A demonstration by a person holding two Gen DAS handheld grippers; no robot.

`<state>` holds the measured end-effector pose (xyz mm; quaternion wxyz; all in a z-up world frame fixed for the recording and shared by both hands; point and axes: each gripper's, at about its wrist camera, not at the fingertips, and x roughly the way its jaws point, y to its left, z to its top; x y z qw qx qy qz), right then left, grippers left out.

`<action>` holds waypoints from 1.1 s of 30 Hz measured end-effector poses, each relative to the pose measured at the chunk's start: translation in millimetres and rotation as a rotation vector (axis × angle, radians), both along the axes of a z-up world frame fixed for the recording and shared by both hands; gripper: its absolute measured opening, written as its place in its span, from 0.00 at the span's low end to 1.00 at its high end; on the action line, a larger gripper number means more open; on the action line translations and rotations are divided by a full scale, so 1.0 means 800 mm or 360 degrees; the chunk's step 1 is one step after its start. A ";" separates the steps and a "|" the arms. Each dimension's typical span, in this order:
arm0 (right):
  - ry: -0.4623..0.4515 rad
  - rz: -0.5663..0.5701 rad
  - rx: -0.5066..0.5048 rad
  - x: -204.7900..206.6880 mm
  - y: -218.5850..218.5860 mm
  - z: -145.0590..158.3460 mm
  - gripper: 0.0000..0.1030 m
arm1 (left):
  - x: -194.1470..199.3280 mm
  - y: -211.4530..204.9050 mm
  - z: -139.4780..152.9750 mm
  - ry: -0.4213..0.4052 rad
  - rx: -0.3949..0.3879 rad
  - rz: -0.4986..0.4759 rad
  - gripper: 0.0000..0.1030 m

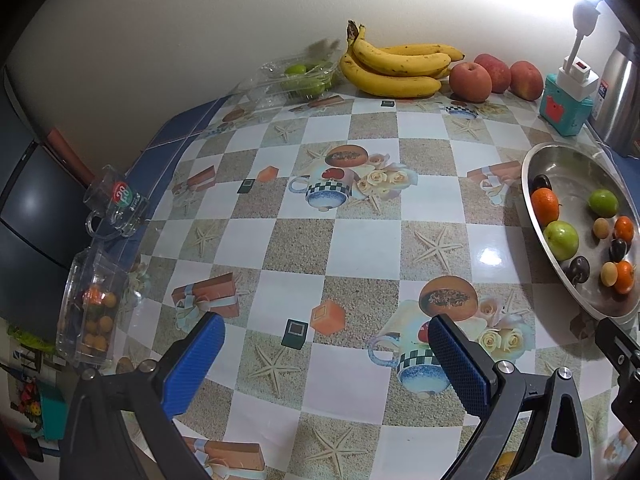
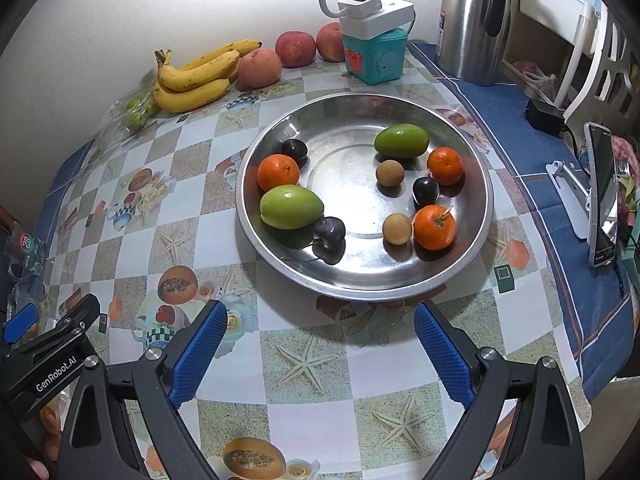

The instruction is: Organize fruits

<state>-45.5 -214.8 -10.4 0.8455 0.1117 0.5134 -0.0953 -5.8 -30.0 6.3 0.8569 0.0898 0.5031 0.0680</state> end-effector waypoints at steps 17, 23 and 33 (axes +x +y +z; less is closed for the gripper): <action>0.0010 0.0010 0.0000 0.001 0.002 -0.002 0.92 | 0.000 -0.001 0.000 0.0000 0.0000 0.0001 1.00; 0.0011 0.0010 0.0000 0.002 0.002 -0.002 0.92 | 0.000 -0.001 0.000 0.0001 0.0001 -0.0001 1.00; 0.0015 0.0015 -0.0001 0.000 0.004 -0.005 0.92 | 0.000 -0.001 0.000 0.0000 0.0001 0.0000 1.00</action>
